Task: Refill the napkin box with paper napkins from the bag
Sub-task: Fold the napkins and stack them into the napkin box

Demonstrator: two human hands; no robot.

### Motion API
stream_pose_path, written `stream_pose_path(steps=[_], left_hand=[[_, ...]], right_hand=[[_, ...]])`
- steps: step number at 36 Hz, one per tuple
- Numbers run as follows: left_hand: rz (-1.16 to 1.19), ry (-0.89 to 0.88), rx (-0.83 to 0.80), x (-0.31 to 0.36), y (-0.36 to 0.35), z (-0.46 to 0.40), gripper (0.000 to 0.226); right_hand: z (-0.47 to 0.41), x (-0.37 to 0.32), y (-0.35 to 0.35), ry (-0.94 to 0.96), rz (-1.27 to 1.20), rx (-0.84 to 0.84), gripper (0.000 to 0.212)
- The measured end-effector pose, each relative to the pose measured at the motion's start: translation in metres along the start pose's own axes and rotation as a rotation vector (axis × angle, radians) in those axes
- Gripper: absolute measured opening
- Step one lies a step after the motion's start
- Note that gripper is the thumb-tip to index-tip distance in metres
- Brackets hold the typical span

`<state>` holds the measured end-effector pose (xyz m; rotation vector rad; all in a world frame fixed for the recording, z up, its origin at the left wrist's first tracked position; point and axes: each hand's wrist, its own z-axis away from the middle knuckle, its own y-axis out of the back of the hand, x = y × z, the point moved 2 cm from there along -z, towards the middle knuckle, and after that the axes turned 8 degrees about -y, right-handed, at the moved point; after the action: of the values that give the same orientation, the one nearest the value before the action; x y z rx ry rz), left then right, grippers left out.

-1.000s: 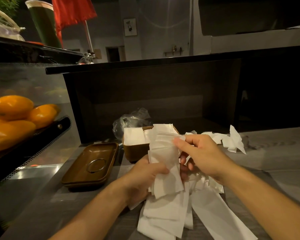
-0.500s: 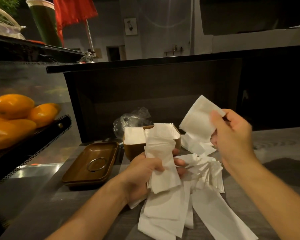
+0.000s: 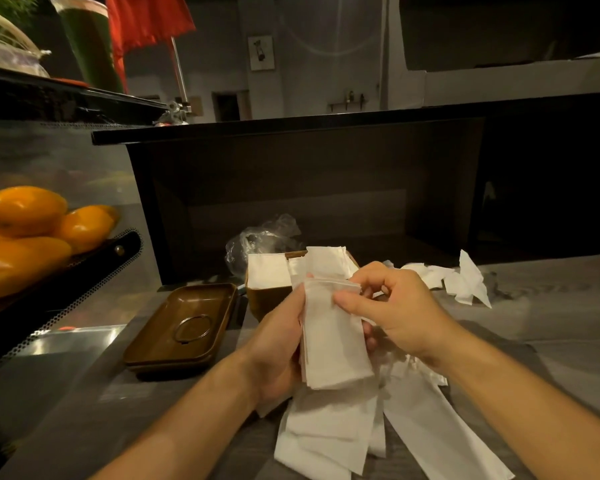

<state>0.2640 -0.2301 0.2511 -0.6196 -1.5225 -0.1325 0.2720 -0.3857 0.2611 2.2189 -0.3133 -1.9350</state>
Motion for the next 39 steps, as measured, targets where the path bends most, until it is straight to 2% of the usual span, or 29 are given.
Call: stream_pose_path(steps=[4, 7, 9, 11, 14, 15, 17, 20, 22, 24, 28, 32, 34, 39], left_hand=[[0.075, 0.039, -0.081, 0.002, -0.001, 0.0, 0.071], [-0.04, 0.022, -0.133, 0.0, -0.001, 0.003, 0.054], [-0.143, 0.01, -0.112, -0.002, 0.001, 0.003, 0.04], [-0.207, 0.011, -0.079, -0.004, 0.005, 0.002, 0.042], [-0.394, -0.051, -0.067, -0.004, 0.006, 0.0, 0.05], [-0.459, -0.078, -0.061, -0.003, 0.006, -0.001, 0.05], [-0.605, -0.151, -0.056, -0.001, 0.005, -0.003, 0.043], [-0.727, -0.286, 0.039, 0.005, 0.008, -0.007, 0.03], [-0.737, -0.368, 0.169, 0.008, 0.014, -0.012, 0.02], [-0.765, -0.406, 0.253, 0.009, 0.019, -0.014, 0.021], [-0.811, -0.325, 0.159, 0.0, 0.019, -0.014, 0.024], [-0.772, -0.189, 0.147, -0.014, 0.016, -0.012, 0.045], [-0.762, -0.197, 0.158, -0.015, 0.015, -0.013, 0.053], [-0.818, -0.218, 0.122, -0.015, 0.01, -0.014, 0.036]], right_hand=[[-0.003, 0.001, -0.001, 0.022, 0.071, 0.039, 0.011], [-0.003, 0.001, -0.001, 0.041, 0.095, 0.047, 0.011], [-0.003, 0.002, 0.001, 0.079, 0.127, 0.05, 0.011], [-0.004, 0.002, 0.002, 0.108, 0.16, 0.022, 0.027], [-0.003, 0.0, 0.003, 0.092, 0.144, -0.139, 0.054], [-0.001, -0.001, 0.003, 0.099, 0.14, -0.186, 0.053], [0.0, -0.002, 0.006, 0.146, 0.124, -0.217, 0.035], [-0.004, -0.004, 0.018, 0.211, 0.091, -0.089, 0.017], [-0.008, -0.002, 0.029, 0.192, 0.048, -0.001, 0.016], [-0.01, 0.001, 0.035, 0.162, 0.04, 0.018, 0.022], [-0.009, 0.008, 0.035, 0.13, 0.127, -0.09, 0.024], [-0.01, 0.02, 0.03, 0.048, 0.385, -0.183, 0.023], [-0.012, 0.022, 0.028, 0.034, 0.391, -0.189, 0.025], [-0.01, 0.023, 0.03, 0.019, 0.404, -0.207, 0.018]])
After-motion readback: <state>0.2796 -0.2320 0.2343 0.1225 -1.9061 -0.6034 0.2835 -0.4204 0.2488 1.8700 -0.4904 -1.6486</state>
